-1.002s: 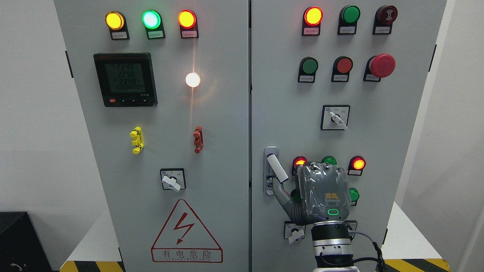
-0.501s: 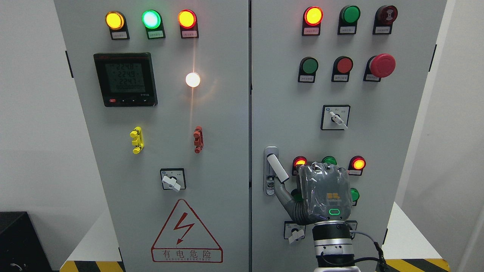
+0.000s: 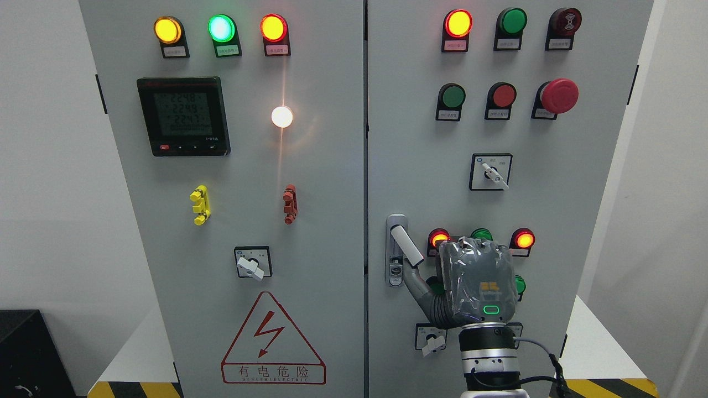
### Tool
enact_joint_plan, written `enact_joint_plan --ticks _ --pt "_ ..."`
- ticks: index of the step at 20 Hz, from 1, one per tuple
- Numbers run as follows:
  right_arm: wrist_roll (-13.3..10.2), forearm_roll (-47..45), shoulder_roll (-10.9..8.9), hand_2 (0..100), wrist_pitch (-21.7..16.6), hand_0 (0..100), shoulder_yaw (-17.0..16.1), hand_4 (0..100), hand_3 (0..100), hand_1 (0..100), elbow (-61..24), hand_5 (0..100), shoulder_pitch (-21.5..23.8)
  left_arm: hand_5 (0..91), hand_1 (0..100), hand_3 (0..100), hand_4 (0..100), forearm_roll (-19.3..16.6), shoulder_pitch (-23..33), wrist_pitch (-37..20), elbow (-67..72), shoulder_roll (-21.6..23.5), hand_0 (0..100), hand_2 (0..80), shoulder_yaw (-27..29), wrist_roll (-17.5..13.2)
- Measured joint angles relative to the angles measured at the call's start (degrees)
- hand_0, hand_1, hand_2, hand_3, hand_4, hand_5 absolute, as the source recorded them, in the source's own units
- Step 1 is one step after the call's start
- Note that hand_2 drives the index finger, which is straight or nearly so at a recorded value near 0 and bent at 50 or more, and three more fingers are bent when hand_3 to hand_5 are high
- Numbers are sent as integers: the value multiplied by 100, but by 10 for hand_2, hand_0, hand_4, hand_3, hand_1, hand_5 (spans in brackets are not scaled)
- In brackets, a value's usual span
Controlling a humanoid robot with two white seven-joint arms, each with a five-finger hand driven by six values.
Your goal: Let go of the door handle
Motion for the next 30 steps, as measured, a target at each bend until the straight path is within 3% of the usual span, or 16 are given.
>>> enact_joint_plan --ticks 30 --pt "-13 -14 4 958 -10 482 -28 1000 1000 385 -39 1000 -8 0 556 0 0 -1 0 0 0 0 120 0 0 0"
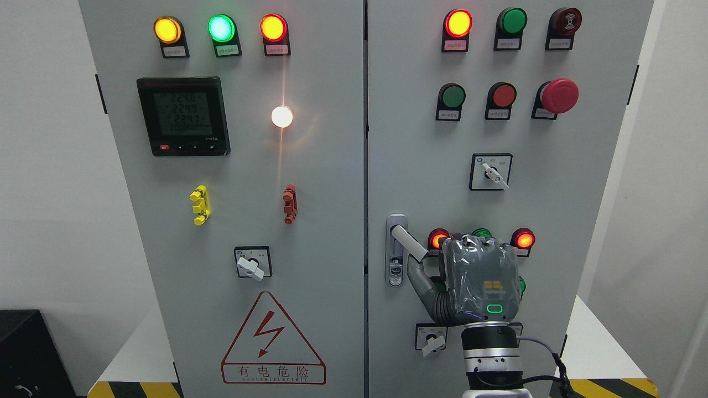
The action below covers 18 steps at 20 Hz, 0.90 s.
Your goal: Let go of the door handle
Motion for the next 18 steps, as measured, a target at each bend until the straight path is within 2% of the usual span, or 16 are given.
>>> enact_joint_plan --ticks 18 --pt "-14 0 1 956 0 485 -42 1000 1000 380 -7 1000 -5 0 556 0 0 1 0 0 0 0 120 0 0 0"
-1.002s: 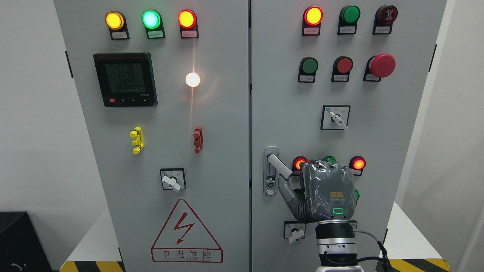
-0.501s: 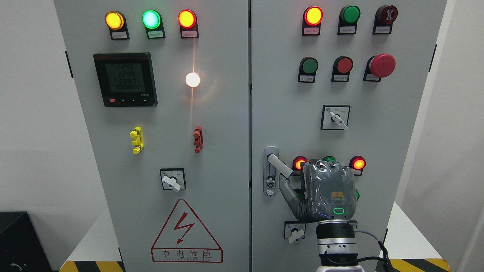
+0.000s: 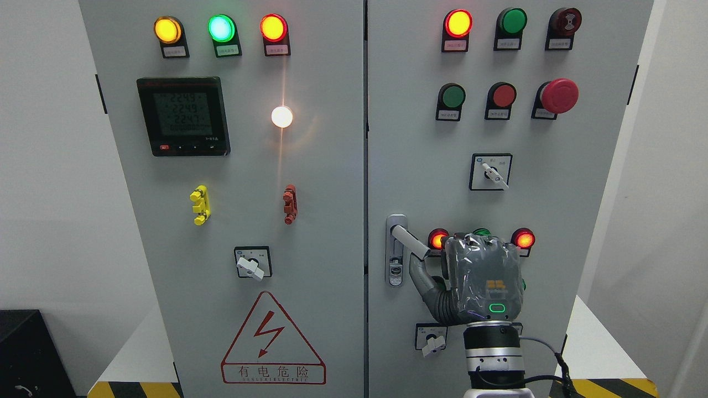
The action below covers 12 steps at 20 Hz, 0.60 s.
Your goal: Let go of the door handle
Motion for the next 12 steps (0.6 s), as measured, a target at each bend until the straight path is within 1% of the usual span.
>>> enact_joint_plan --ticks 12 --pt "0 0 -1 954 -10 486 -8 1000 1000 379 -5 1000 -3 0 556 0 0 0 0 0 0 0 120 0 0 0"
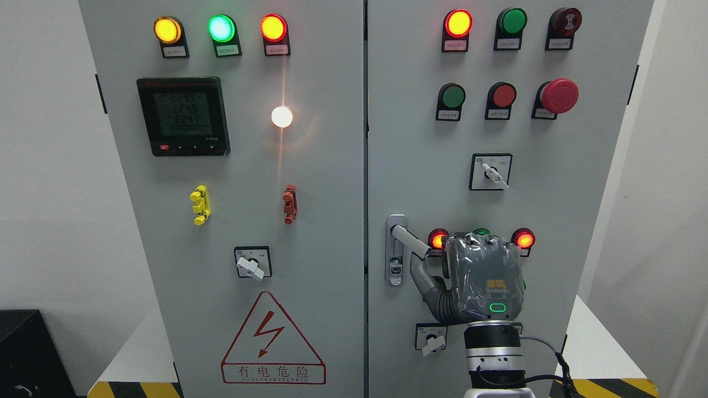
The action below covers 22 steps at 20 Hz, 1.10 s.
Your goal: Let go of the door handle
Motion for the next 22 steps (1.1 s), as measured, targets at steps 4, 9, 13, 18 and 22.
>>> enact_joint_plan --ticks 4,9,13,18,22 --pt "0 0 -1 954 0 486 -1 1000 1000 378 -6 1000 -3 0 556 0 0 0 0 0 0 0 120 0 0 0" --pt "-1 0 -2 954 -1 486 -2 1000 1000 379 -18 1000 -11 0 556 0 0 0 0 0 0 0 120 0 0 0" --pt "-1 0 -3 954 -1 486 -11 1000 1000 379 -30 1000 -15 0 556 0 0 0 0 0 0 0 120 0 0 0" --pt "-29 0 -4 954 -1 486 -18 1000 1000 380 -41 1000 -17 0 556 0 0 -1 0 0 0 0 120 0 0 0" --pt "-8 0 -4 954 -1 487 -22 1000 1000 379 -48 1000 -18 0 556 0 0 -1 0 0 0 0 120 0 0 0"
